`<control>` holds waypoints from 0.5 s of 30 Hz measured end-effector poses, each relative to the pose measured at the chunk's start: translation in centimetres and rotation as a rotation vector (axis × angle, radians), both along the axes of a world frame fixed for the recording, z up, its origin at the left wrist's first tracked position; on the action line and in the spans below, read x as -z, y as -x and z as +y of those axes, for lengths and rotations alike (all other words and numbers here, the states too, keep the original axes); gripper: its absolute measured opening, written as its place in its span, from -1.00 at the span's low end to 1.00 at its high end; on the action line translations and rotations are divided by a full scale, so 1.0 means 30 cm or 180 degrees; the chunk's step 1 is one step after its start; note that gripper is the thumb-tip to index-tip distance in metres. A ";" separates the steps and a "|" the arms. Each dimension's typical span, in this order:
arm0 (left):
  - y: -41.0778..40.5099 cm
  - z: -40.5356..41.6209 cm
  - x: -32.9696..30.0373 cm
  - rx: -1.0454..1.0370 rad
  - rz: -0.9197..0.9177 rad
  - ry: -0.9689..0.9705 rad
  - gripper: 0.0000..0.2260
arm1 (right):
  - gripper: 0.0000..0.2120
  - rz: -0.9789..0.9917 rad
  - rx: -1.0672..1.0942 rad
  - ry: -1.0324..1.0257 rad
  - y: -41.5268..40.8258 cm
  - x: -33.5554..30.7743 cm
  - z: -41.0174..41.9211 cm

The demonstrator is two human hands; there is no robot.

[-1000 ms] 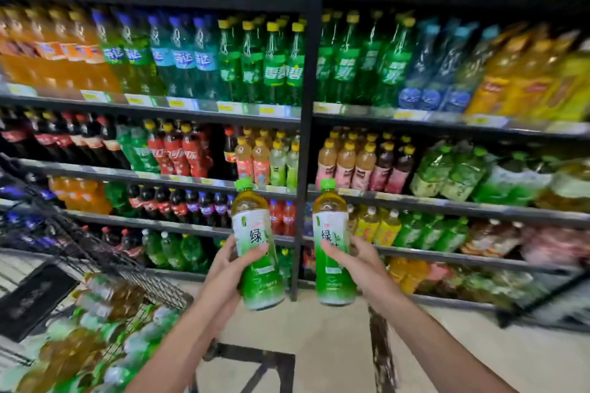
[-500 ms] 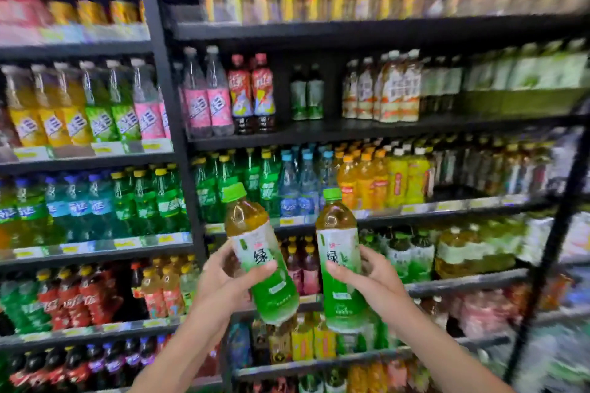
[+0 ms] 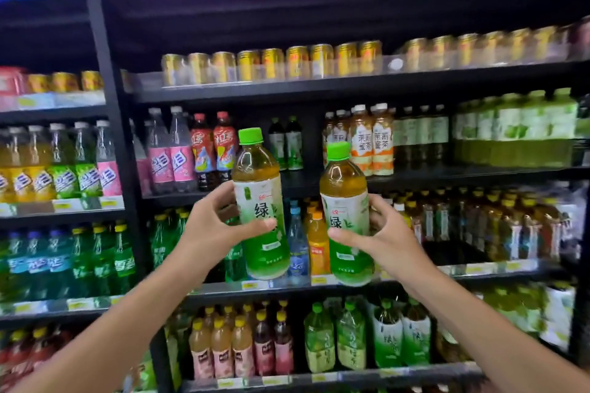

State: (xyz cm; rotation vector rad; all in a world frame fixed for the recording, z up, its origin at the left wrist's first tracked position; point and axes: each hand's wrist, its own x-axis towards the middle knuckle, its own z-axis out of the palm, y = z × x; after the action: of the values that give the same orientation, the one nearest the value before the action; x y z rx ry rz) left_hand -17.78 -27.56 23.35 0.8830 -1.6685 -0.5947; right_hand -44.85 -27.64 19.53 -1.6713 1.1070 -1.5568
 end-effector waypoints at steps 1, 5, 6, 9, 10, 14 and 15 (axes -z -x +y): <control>0.002 -0.022 -0.023 -0.0003 -0.0030 0.0065 -0.53 | -0.36 0.0012 0.0022 0.0061 0.009 -0.007 -0.031; -0.003 -0.162 -0.089 -0.0002 -0.0022 0.0304 -0.52 | -0.38 -0.0049 0.0218 0.0379 0.013 -0.037 -0.164; -0.007 -0.206 -0.096 0.0010 0.0002 0.0374 -0.52 | -0.40 -0.0084 0.0256 0.0472 0.006 -0.044 -0.203; -0.016 -0.346 -0.113 0.0071 0.0043 0.0585 -0.49 | -0.42 -0.0135 0.0381 0.0744 -0.020 -0.069 -0.335; -0.018 -0.392 -0.121 0.0103 0.0057 0.0659 -0.48 | -0.41 -0.0131 0.0427 0.0832 -0.033 -0.085 -0.376; -0.031 -0.584 -0.163 0.0222 0.0144 0.0947 -0.41 | -0.34 0.0009 0.0577 0.1216 -0.074 -0.157 -0.546; -0.033 -0.633 -0.177 0.0254 0.0156 0.1010 -0.41 | -0.32 0.0055 0.0644 0.1325 -0.082 -0.177 -0.587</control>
State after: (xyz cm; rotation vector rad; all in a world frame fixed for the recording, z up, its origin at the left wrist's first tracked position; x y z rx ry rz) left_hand -16.79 -46.55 28.67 0.5706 -1.7009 -0.3867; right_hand -42.40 -45.23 24.84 -1.8846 1.0365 -2.0145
